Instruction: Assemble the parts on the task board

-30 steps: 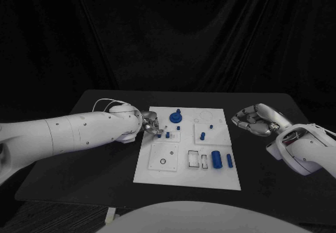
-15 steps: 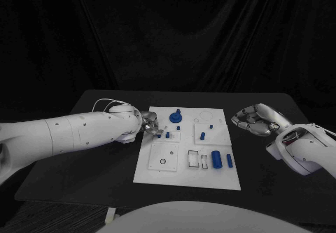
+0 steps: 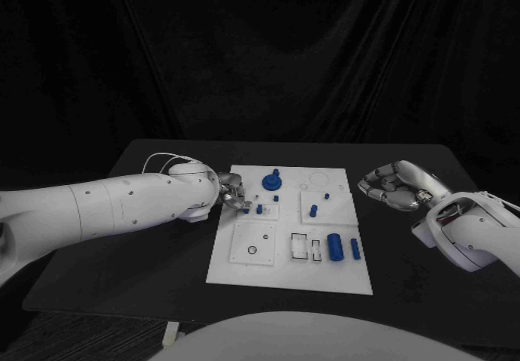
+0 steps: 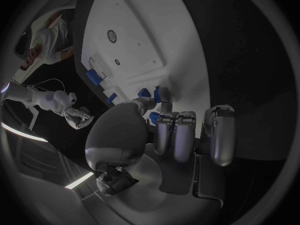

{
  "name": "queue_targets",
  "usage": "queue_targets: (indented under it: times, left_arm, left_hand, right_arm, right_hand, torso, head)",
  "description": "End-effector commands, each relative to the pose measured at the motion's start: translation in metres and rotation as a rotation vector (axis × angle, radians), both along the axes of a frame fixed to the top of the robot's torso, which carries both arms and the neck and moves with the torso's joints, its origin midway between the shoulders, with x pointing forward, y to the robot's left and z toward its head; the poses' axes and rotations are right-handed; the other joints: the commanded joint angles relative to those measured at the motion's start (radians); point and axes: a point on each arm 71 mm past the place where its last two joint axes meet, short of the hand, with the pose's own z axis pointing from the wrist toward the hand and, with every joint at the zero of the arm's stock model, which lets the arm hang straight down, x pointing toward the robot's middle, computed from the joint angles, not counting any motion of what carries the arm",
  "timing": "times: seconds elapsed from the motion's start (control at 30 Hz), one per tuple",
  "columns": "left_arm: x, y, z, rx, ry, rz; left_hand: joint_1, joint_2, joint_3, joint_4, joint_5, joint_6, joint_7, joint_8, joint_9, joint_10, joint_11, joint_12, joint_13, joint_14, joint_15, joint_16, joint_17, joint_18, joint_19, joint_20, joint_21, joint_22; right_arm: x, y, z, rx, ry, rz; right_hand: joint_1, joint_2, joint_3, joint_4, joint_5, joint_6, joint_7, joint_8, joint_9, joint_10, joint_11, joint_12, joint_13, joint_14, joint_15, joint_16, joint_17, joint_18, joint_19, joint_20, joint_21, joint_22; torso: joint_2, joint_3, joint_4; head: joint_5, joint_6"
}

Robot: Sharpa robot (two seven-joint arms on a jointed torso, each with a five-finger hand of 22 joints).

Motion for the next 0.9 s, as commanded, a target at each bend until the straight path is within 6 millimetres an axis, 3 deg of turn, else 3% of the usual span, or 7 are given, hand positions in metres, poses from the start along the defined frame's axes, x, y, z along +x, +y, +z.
queue_targets:
  times: [0.03,0.1,0.33,0.4,0.67,0.8,0.9]
  left_arm:
    - [-0.0016,-0.0013,-0.0011,0.004,0.014,-0.007]
    - [-0.0016,-0.0013,-0.0011,0.004,0.014,-0.007]
    - [-0.0015,-0.0021,-0.0011,0.002,0.014,-0.009]
    - [-0.0015,-0.0023,-0.0011,0.002,0.014,-0.009]
    - [-0.0013,-0.0024,-0.0009,-0.001,0.011,-0.009]
    - [-0.0012,-0.0027,-0.0008,-0.003,0.009,-0.01]
    - [-0.0011,-0.0031,-0.0006,-0.005,0.007,-0.011]
  left_hand:
    - [0.011,-0.005,0.025,-0.001,-0.032,0.0,-0.004,0.001,0.0,0.105,-0.006,0.003,0.263,0.102,-0.007,0.003,0.263,0.015,-0.003,-0.006,-0.001,0.215]
    - [0.012,-0.011,0.045,-0.001,-0.056,0.001,-0.004,0.001,-0.001,0.105,-0.006,0.003,0.263,0.102,-0.007,0.003,0.263,0.015,-0.003,-0.007,-0.001,0.215]
    - [0.01,-0.014,0.055,0.0,-0.066,0.002,-0.003,0.001,-0.001,0.105,-0.006,0.003,0.263,0.102,-0.007,0.003,0.263,0.015,-0.004,-0.007,-0.002,0.215]
    - [0.006,-0.019,0.065,0.002,-0.082,0.003,-0.003,0.0,-0.002,0.105,-0.006,0.003,0.263,0.102,-0.007,0.003,0.263,0.015,-0.004,-0.007,-0.002,0.215]
    - [-0.028,-0.02,0.078,0.03,-0.216,0.01,0.001,-0.009,-0.013,0.105,-0.002,0.003,0.263,0.102,-0.004,0.003,0.263,0.015,-0.005,-0.005,-0.003,0.214]
    - [-0.038,-0.017,0.075,0.036,-0.244,0.011,0.002,-0.014,-0.019,0.105,-0.001,0.003,0.263,0.102,-0.003,0.003,0.263,0.015,-0.006,-0.004,-0.004,0.214]
    - [-0.058,-0.011,0.067,0.039,-0.291,0.015,0.004,-0.021,-0.029,0.105,0.001,0.003,0.263,0.102,-0.001,0.003,0.263,0.015,-0.006,-0.002,-0.004,0.214]
  right_arm:
    - [-0.0004,-0.0006,-0.0011,-0.003,0.005,-0.011]
    - [-0.0003,-0.0007,-0.0012,-0.003,0.005,-0.011]
    - [-0.0001,-0.0005,-0.0014,-0.004,0.006,-0.011]
    - [-0.0001,-0.0004,-0.0015,-0.004,0.006,-0.01]
    - [0.0,-0.0005,-0.0017,-0.004,0.007,-0.011]
    - [0.0,-0.0005,-0.0017,-0.004,0.008,-0.011]
    - [0.0,-0.0005,-0.0018,-0.005,0.008,-0.011]
  right_hand:
    - [0.001,-0.001,0.007,0.002,0.004,0.004,0.004,-0.006,-0.001,0.106,-0.004,0.0,0.261,0.085,-0.006,-0.005,0.188,-0.006,0.026,-0.006,-0.003,0.198]
    - [0.001,-0.001,0.007,0.002,0.004,0.004,0.004,-0.006,-0.001,0.106,-0.004,0.0,0.261,0.085,-0.006,-0.005,0.188,-0.006,0.026,-0.006,-0.003,0.198]
    - [0.001,-0.001,0.008,0.001,0.004,0.004,0.004,-0.005,0.0,0.106,-0.004,0.0,0.261,0.084,-0.006,-0.01,0.184,-0.005,0.024,-0.005,-0.007,0.197]
    - [0.001,-0.001,0.008,0.001,0.004,0.004,0.004,-0.005,0.0,0.106,-0.004,0.0,0.261,0.084,-0.006,-0.01,0.184,-0.005,0.024,-0.005,-0.007,0.197]
    - [0.001,-0.001,0.008,0.001,0.004,0.004,0.004,-0.005,0.0,0.106,-0.004,0.0,0.261,0.083,-0.006,-0.014,0.179,-0.004,0.023,-0.005,-0.012,0.195]
    - [0.001,-0.001,0.008,0.001,0.004,0.004,0.004,-0.005,0.0,0.106,-0.004,0.0,0.261,0.083,-0.006,-0.014,0.179,-0.004,0.023,-0.005,-0.012,0.195]
    - [0.0,-0.001,0.009,0.0,0.004,0.004,0.004,-0.005,0.0,0.106,-0.004,0.0,0.261,0.082,-0.006,-0.015,0.178,-0.003,0.022,-0.005,-0.014,0.195]
  torso:
    - [0.0,0.0,-0.0001]
    - [0.0,0.0,0.0]
    - [0.0,0.0001,-0.0002]
    - [0.0,0.0001,-0.0002]
    - [0.0,0.0001,-0.0002]
    - [0.0,0.0001,-0.0002]
    - [0.0,0.0,0.0]
  head:
    - [0.001,0.0]
    - [0.001,0.0]
    - [0.002,0.0]
    - [0.002,0.0]
    - [0.003,0.0]
    - [0.004,0.0]
    - [0.003,0.0]
